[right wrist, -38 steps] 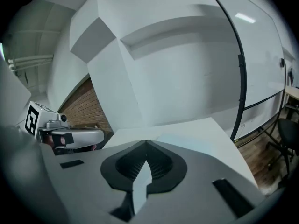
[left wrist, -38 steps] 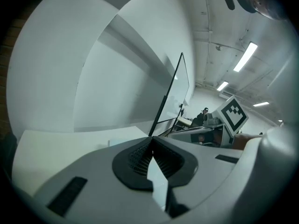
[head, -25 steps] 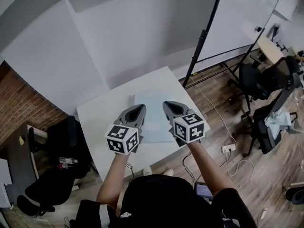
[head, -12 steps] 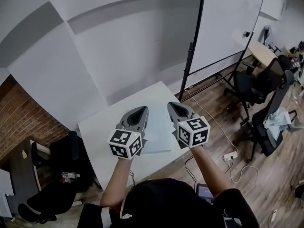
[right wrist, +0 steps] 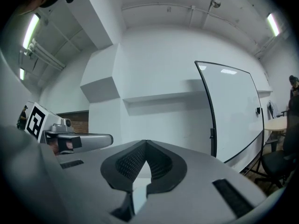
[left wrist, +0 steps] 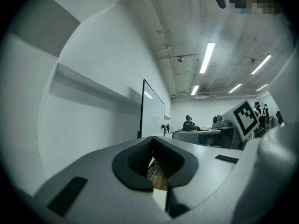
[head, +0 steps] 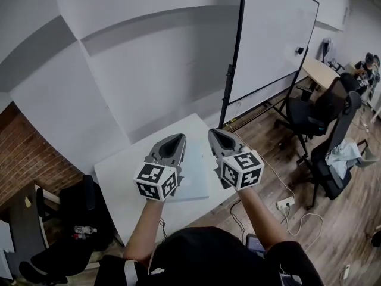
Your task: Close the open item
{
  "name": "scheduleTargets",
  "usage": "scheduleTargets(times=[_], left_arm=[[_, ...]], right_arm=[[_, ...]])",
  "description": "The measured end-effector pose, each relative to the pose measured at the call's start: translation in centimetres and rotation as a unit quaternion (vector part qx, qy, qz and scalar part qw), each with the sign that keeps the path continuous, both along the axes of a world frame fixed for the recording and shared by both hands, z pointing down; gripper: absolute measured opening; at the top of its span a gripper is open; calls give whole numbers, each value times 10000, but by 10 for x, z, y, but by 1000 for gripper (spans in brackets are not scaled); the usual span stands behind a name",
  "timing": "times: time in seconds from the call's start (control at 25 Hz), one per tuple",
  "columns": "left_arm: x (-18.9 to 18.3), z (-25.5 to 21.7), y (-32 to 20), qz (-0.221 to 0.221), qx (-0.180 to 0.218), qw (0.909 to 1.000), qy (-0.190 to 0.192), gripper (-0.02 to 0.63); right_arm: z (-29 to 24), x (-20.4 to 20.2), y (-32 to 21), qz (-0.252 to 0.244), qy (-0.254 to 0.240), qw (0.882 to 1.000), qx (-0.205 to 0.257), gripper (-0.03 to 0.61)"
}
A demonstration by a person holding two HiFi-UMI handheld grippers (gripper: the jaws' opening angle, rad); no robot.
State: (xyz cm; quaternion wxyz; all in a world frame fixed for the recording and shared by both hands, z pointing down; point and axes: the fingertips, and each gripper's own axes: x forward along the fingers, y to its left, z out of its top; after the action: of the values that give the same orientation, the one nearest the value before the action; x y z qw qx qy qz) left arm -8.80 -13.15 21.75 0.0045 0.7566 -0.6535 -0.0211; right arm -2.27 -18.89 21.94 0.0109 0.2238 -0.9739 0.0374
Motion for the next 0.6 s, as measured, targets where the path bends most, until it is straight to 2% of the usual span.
scheduleTargets(times=[0.32, 0.6], left_arm=[[6, 0, -7, 35, -1, 10000, 7, 14], [4, 1, -11, 63, -36, 9999, 102, 14]], right_arm=[[-5, 6, -3, 19, -27, 9999, 121, 38], [0, 7, -5, 16, -24, 10000, 40, 38]])
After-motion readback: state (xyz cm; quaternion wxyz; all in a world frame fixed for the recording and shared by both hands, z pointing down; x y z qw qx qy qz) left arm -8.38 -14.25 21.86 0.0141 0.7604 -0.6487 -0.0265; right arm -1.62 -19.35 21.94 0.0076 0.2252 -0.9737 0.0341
